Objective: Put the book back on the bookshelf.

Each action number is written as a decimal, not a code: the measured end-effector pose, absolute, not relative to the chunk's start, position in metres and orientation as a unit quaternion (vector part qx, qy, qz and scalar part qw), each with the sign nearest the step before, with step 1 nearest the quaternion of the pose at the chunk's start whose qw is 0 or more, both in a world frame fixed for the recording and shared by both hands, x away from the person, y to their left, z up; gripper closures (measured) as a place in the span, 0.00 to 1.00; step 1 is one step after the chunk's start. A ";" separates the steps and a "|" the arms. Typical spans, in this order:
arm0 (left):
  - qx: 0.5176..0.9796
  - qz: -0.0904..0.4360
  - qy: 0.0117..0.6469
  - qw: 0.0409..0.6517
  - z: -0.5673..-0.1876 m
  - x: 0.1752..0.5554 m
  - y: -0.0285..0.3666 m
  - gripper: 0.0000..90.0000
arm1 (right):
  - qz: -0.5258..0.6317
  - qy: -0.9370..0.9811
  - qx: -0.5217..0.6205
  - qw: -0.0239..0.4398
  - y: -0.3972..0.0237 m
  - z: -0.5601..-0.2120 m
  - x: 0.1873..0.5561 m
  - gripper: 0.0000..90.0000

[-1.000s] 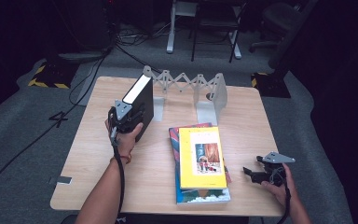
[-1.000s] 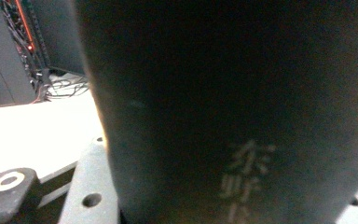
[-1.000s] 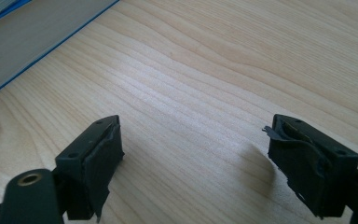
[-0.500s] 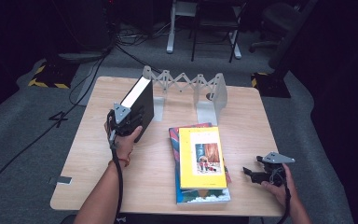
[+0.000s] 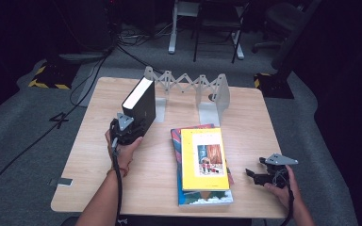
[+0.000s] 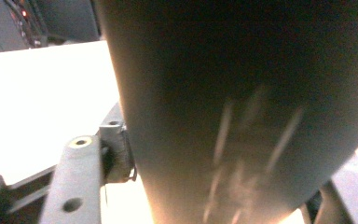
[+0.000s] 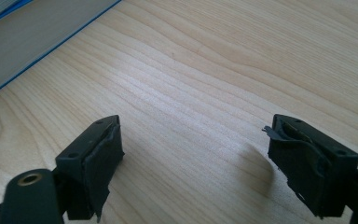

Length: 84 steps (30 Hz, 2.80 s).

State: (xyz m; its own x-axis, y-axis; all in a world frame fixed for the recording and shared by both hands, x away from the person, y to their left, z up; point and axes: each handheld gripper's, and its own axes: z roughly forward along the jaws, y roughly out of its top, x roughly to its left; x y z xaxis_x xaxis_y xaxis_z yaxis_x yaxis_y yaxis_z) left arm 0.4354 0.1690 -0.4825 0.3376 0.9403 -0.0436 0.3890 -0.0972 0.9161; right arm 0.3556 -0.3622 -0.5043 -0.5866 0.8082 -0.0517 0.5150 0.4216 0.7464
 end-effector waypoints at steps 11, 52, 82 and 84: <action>0.664 0.310 0.503 0.457 -0.485 0.437 0.154 0.58 | 0.355 0.818 0.403 0.205 -0.362 -0.504 0.356 0.20; 0.636 0.300 0.552 0.448 -0.476 0.473 0.131 0.50 | 0.355 0.818 0.404 0.203 -0.362 -0.504 0.356 0.19; 0.636 0.302 0.568 0.428 -0.476 0.470 0.127 0.58 | 0.355 0.818 0.406 0.202 -0.362 -0.504 0.356 0.19; 0.631 0.303 0.572 0.427 -0.476 0.472 0.125 0.58 | 0.355 0.818 0.405 0.202 -0.362 -0.504 0.356 0.19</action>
